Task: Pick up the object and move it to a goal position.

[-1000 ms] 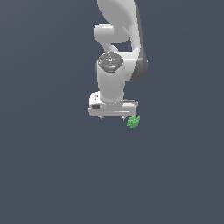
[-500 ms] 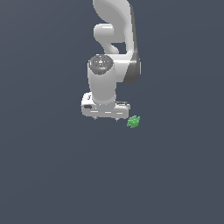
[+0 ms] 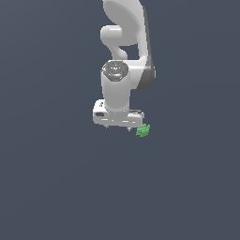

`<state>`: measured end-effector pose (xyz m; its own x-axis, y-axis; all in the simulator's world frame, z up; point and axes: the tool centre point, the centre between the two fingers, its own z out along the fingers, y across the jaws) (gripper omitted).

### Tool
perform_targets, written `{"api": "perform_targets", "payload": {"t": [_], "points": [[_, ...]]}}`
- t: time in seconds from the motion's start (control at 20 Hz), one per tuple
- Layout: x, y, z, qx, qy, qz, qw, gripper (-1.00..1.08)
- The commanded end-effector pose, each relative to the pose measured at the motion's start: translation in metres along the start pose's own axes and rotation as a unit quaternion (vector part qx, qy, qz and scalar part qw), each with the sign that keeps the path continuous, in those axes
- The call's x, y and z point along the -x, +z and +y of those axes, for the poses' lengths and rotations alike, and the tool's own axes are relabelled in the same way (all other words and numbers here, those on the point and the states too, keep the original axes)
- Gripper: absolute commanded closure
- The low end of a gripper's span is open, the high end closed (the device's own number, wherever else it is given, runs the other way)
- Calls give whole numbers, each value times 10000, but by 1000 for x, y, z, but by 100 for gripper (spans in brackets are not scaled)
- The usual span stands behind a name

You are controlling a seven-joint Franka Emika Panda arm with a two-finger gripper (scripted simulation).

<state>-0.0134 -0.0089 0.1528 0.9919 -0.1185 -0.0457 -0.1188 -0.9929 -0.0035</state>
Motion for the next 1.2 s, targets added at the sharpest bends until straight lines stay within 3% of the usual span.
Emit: {"api": "perform_targets", "payload": {"t": [0.0,0.75,1.15], "points": [[4,5,-10,5,76,13,10000,-92],[51,49,-96,12,877,164,9960,-92],[72,63,-123,-4,1154,215,9931,-92]]}}
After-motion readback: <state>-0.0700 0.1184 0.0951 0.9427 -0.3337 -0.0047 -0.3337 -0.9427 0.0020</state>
